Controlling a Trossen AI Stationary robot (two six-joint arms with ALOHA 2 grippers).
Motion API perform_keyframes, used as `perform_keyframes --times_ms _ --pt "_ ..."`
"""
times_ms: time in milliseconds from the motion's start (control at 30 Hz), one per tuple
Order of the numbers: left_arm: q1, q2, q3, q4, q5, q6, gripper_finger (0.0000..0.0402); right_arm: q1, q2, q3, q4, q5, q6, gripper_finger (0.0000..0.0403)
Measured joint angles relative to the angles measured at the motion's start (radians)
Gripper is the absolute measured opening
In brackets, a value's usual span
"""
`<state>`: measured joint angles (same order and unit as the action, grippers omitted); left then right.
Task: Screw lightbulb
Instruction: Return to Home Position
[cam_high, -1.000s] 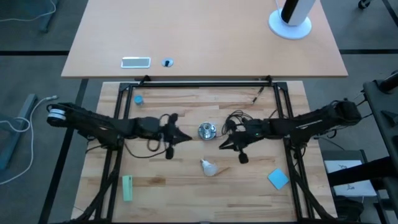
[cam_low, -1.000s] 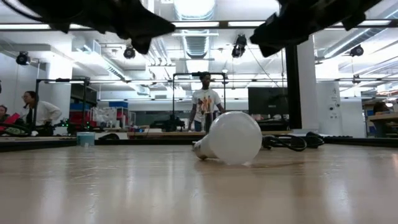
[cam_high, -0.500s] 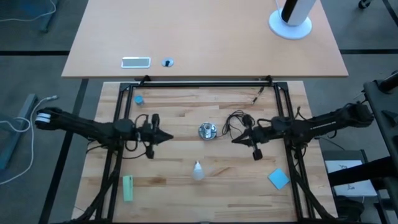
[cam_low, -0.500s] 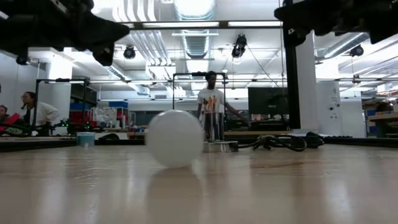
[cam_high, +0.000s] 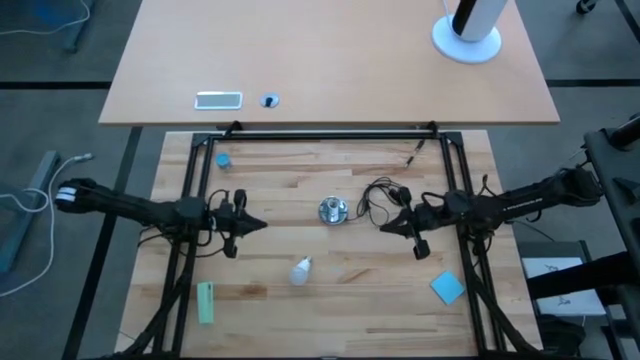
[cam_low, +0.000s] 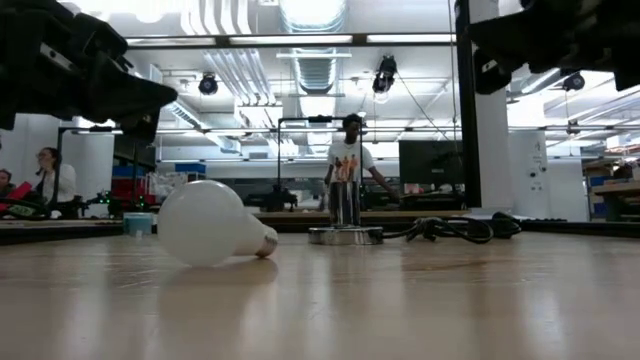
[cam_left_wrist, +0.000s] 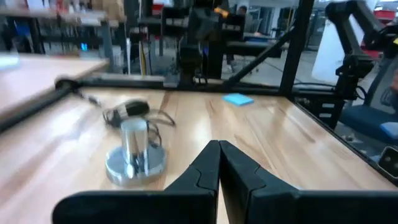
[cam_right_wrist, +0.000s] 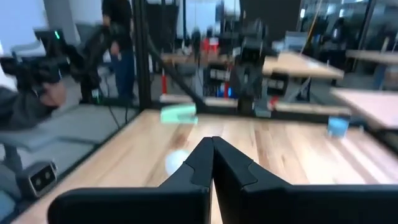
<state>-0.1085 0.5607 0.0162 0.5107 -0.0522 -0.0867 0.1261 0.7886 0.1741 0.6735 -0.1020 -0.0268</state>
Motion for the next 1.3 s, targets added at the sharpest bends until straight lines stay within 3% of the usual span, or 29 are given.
perform_keyframes --times_ms 267,500,667,1033,1300 --pt "0.001 -0.074 0.002 0.019 0.006 0.111 0.0 0.0 -0.089 -0.156 0.275 0.026 -0.016 0.0002" --pt "0.001 -0.173 0.002 0.02 -0.015 0.174 0.0 0.0 -0.146 -0.166 0.282 0.035 -0.079 0.0002" --pt "0.002 -0.193 0.002 0.013 -0.068 0.176 0.0 0.003 -0.267 -0.166 0.282 0.026 -0.14 0.0002" --pt "0.001 -0.169 0.002 0.016 -0.069 0.18 0.0004 0.012 -0.549 -0.165 0.214 -0.09 -0.27 0.0002" --pt "0.001 -0.12 0.002 0.016 -0.069 0.18 0.0014 0.012 -0.585 -0.164 0.194 -0.082 -0.206 0.0002"
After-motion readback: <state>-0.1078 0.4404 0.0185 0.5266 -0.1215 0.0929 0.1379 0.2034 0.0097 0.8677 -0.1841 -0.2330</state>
